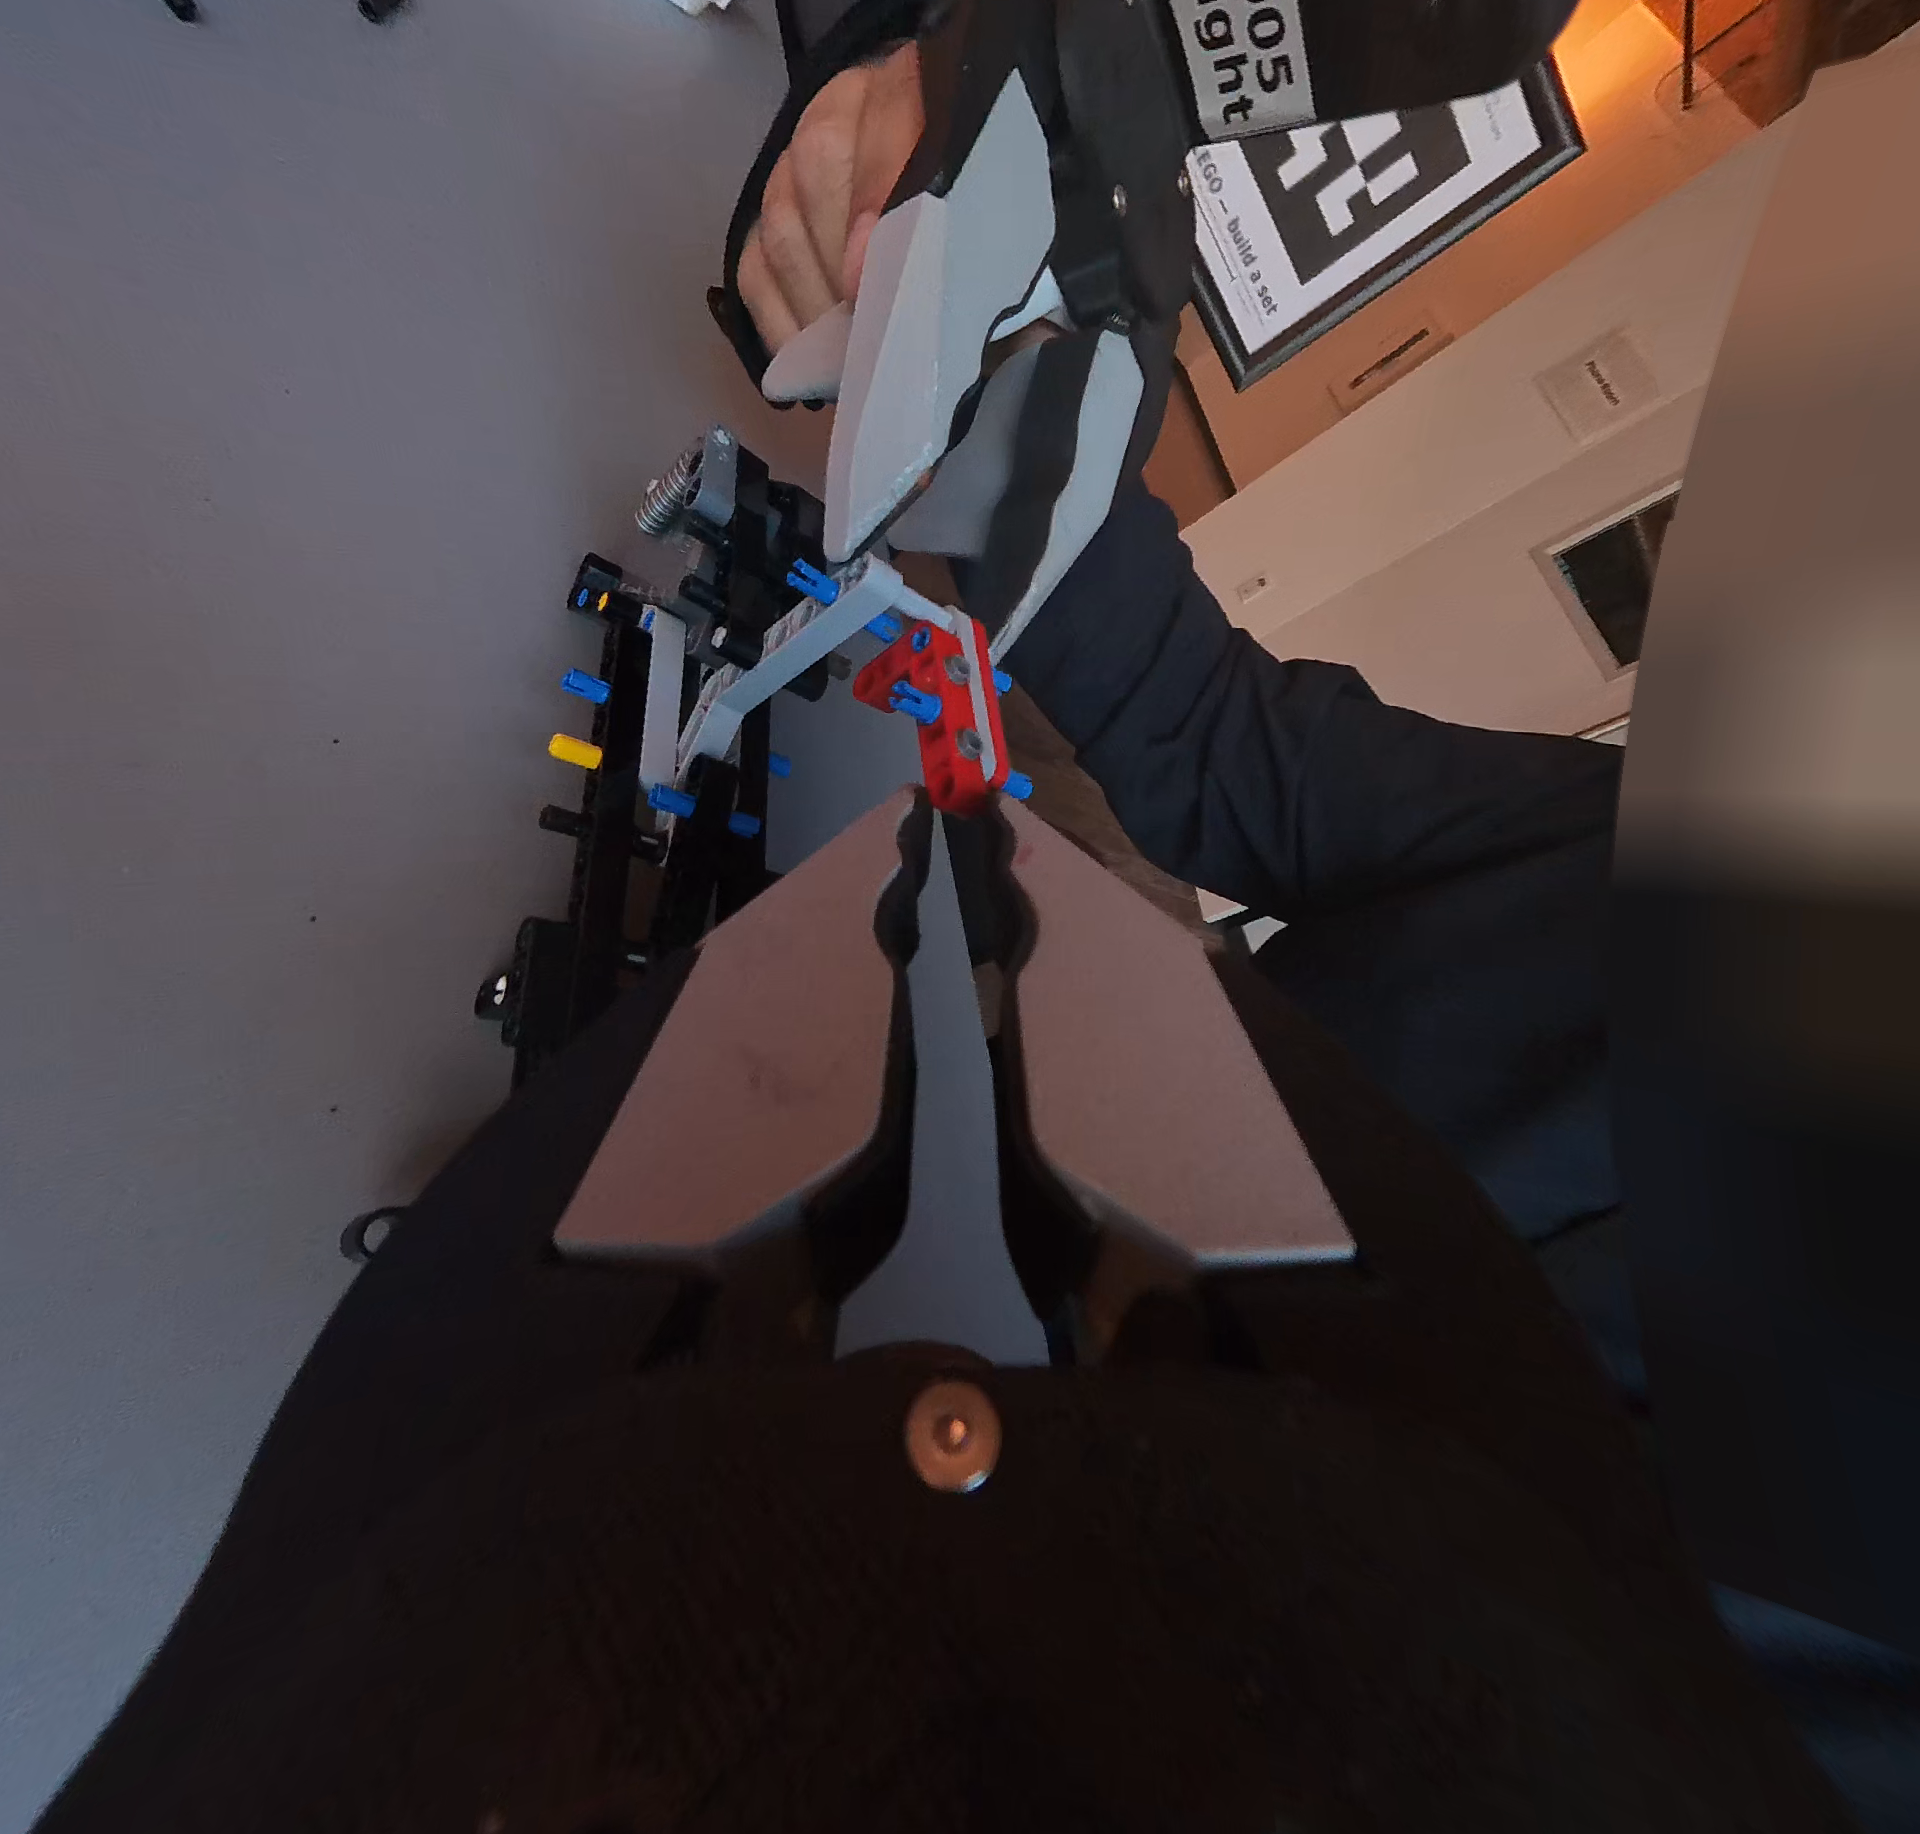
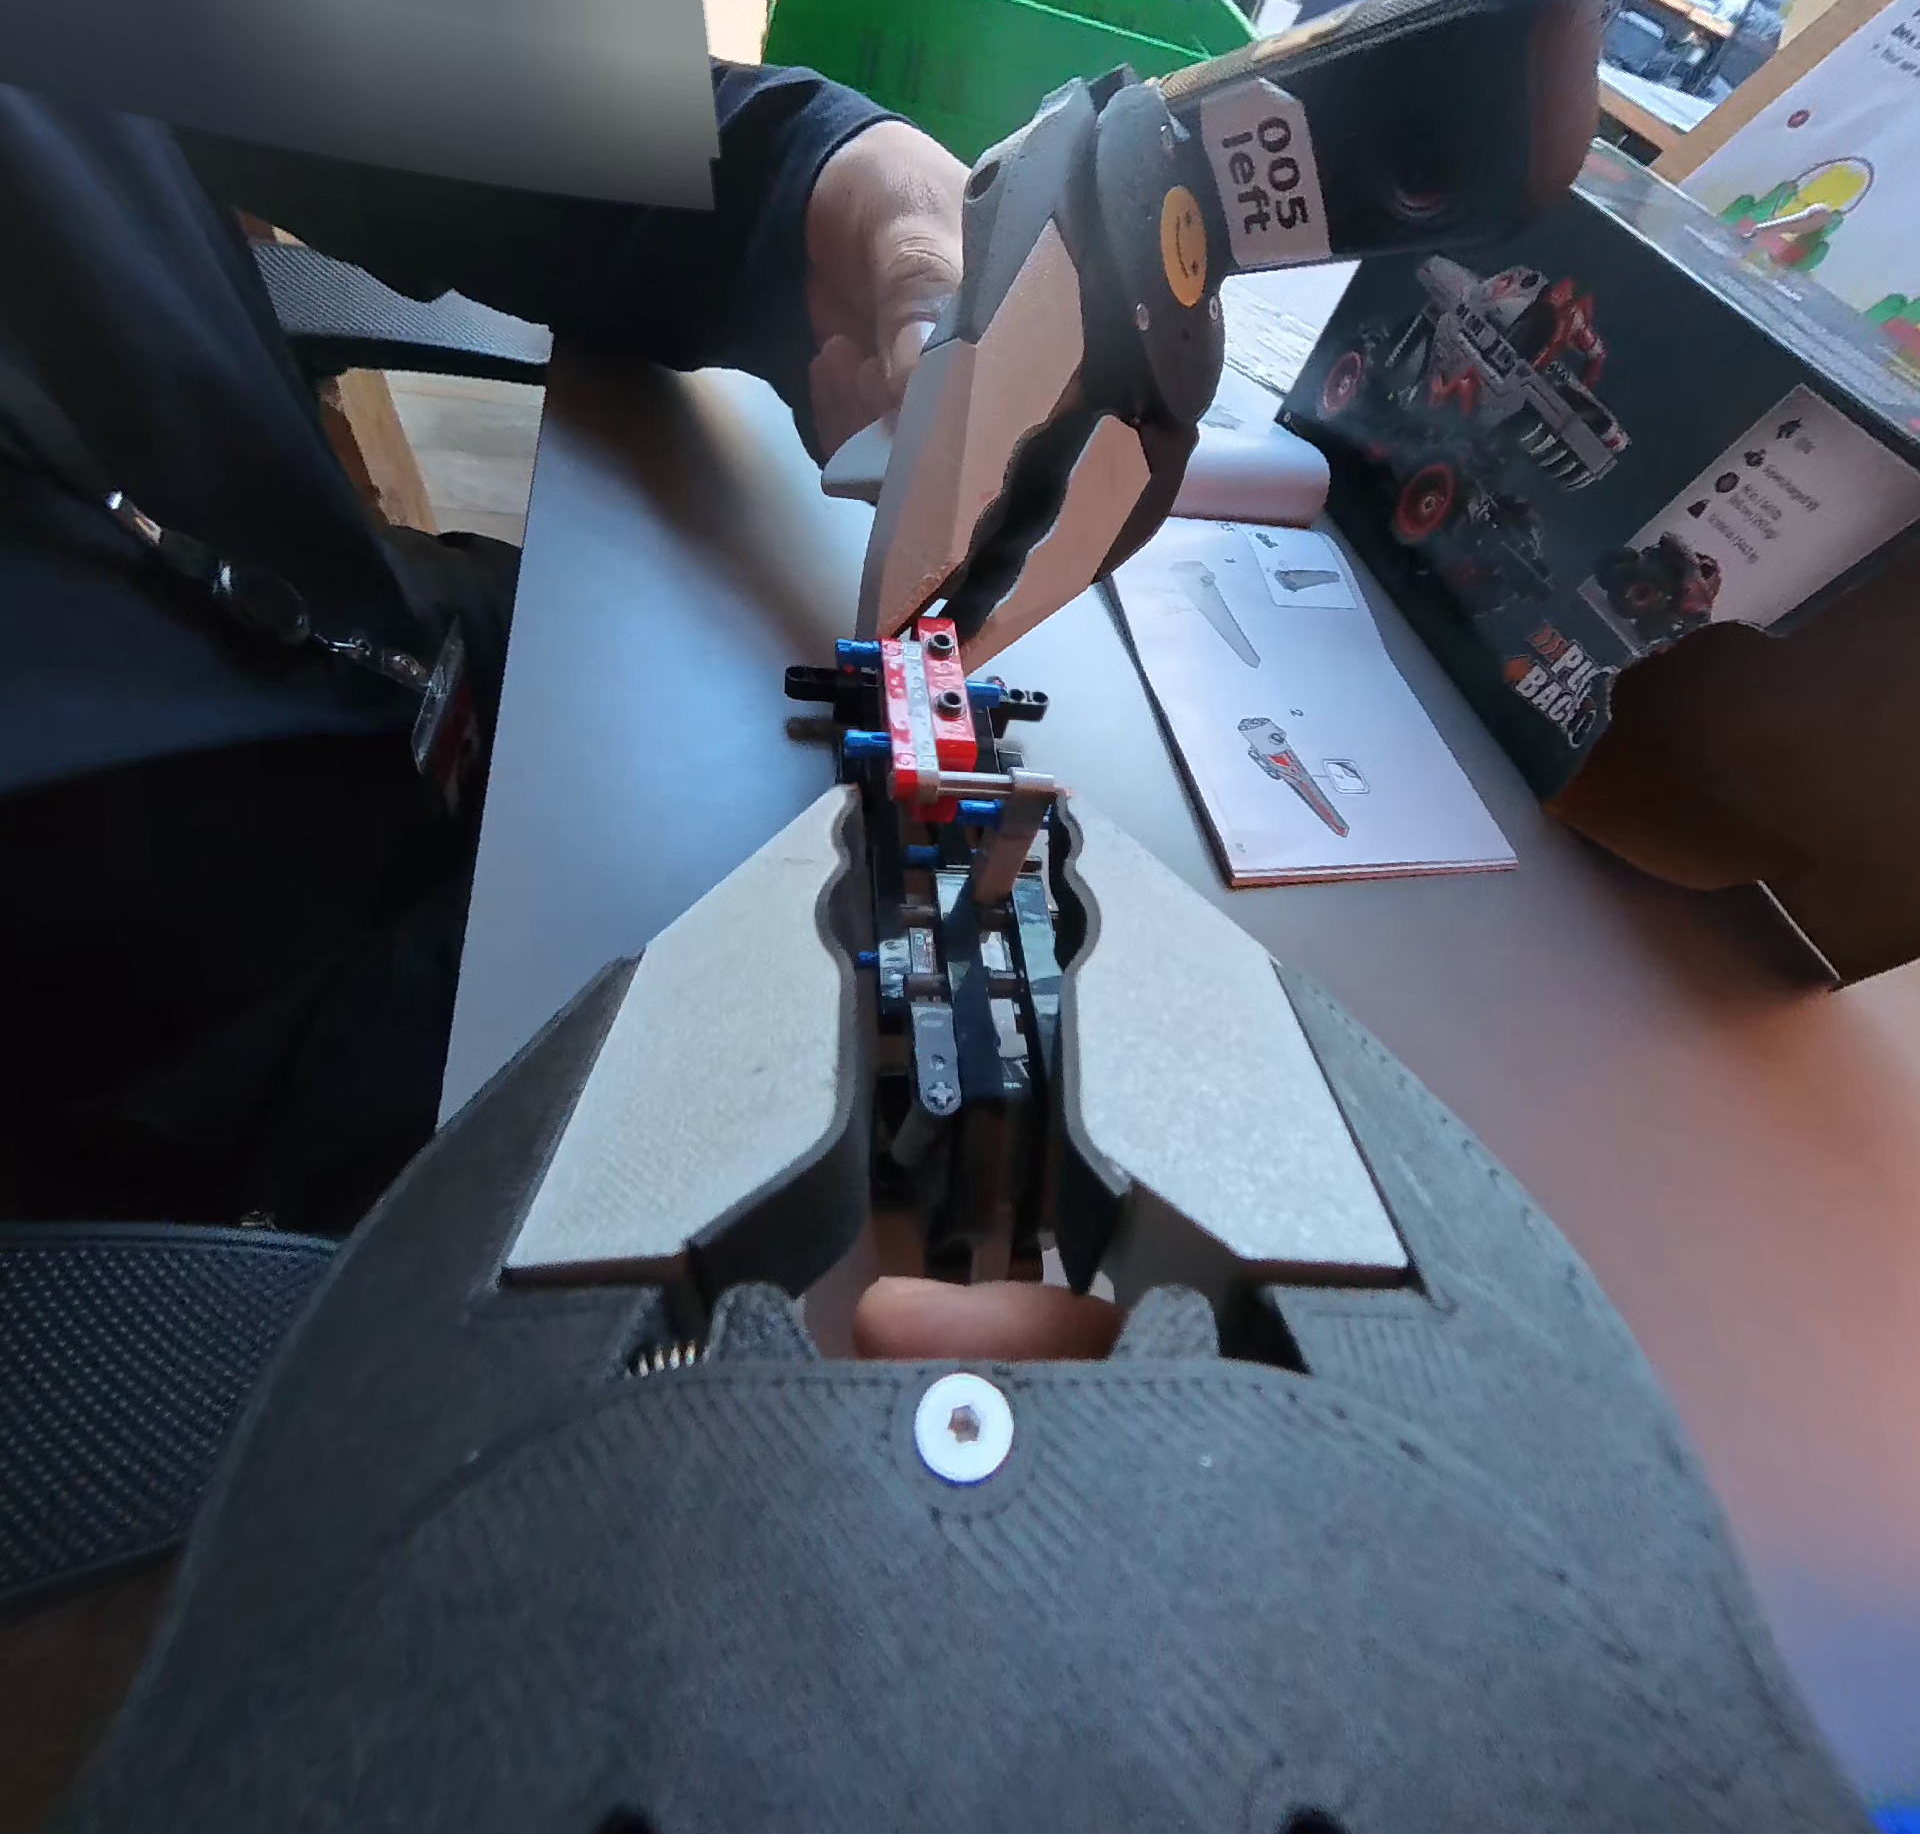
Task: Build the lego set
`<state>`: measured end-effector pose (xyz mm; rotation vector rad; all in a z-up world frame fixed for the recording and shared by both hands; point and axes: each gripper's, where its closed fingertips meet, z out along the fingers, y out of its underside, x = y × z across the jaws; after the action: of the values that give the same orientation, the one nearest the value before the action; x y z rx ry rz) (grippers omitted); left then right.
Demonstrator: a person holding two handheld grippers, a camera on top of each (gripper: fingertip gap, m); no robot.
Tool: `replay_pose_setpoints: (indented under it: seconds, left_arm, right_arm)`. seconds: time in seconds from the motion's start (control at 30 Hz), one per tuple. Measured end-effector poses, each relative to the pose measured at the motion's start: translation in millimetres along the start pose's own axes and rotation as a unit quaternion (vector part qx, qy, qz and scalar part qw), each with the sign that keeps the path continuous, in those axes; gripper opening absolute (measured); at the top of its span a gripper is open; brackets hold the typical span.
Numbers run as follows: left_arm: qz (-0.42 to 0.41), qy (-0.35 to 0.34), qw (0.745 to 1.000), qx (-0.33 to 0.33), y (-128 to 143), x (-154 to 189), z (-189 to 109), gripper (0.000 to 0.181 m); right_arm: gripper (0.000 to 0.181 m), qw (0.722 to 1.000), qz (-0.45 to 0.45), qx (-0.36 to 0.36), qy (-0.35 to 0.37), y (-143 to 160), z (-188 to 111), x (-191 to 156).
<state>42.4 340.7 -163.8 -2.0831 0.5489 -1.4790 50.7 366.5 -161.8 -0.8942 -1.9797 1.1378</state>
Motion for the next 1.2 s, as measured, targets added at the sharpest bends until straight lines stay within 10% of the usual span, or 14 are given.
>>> replay_pose_setpoints:
  seconds: [1.2]
  left_arm:
    - [0.003,-0.011,1.000,-0.022,0.3,-4.1,-3.5,0.006]
  right_arm:
    - [0.026,1.000,-0.005,0.004,0.022,-2.0,2.3,6.1]
